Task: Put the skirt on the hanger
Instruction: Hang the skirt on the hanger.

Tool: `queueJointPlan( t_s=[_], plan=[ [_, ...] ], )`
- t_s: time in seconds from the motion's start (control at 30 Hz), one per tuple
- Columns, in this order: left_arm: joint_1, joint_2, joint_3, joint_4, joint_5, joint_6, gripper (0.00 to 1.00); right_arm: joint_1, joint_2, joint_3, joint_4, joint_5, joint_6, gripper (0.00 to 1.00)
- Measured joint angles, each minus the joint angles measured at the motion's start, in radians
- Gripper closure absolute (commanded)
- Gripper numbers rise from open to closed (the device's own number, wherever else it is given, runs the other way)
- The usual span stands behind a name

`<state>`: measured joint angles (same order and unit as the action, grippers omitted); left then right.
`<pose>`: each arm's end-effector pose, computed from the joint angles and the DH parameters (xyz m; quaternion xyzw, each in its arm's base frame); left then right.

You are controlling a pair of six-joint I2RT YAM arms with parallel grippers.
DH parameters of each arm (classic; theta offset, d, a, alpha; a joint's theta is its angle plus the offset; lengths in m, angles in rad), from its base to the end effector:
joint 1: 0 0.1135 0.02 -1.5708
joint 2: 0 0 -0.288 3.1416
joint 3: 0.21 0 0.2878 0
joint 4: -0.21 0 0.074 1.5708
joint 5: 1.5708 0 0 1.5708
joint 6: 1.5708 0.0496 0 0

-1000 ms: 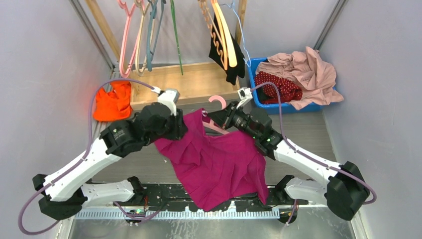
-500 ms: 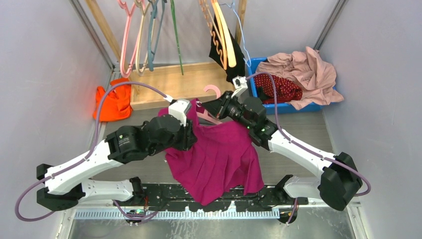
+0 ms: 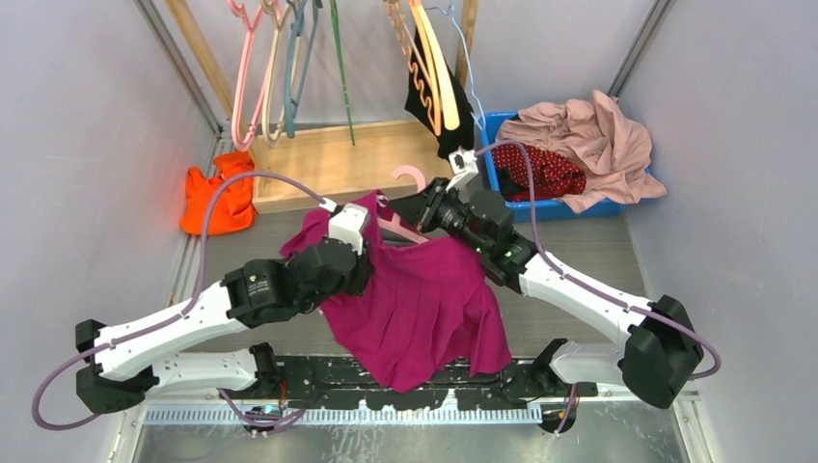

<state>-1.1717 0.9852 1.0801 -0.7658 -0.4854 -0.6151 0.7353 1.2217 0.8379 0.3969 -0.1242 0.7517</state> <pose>0.1098 -0.2008 0.3666 0.1396 0.8692 -0.1933 0.4332 0.2393 0.2247 0.3360 -0.0384 0.7014 0.5129 0.4934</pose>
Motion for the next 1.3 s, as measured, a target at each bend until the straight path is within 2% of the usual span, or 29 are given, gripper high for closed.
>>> queueJointPlan(
  t_s=[0.37, 0.73, 0.9, 1.07, 1.2, 1.3],
  plan=[
    [0.0, 0.025, 0.01, 0.233, -0.052, 0.082, 0.81, 0.13, 0.0, 0.013, -0.002, 0.062, -0.017, 0.99],
    [-0.002, 0.042, 0.045, 0.295, -0.048, 0.1, 0.82, 0.163, 0.026, 0.1, -0.092, 0.115, -0.06, 0.99],
    [-0.028, 0.043, 0.104, 0.246, -0.035, 0.067, 0.78, 0.168, 0.027, 0.136, -0.154, 0.154, -0.078, 0.99],
    [-0.067, 0.037, 0.209, 0.127, 0.004, -0.001, 0.78, 0.169, 0.026, 0.14, -0.188, 0.245, -0.075, 0.99],
    [-0.149, 0.031, 0.245, 0.05, -0.005, -0.041, 0.75, 0.167, 0.026, 0.098, -0.142, 0.296, -0.047, 0.99],
    [-0.192, 0.014, 0.21, 0.016, -0.008, -0.072, 0.76, 0.166, 0.026, 0.046, -0.102, 0.331, -0.018, 0.99]
  ],
)
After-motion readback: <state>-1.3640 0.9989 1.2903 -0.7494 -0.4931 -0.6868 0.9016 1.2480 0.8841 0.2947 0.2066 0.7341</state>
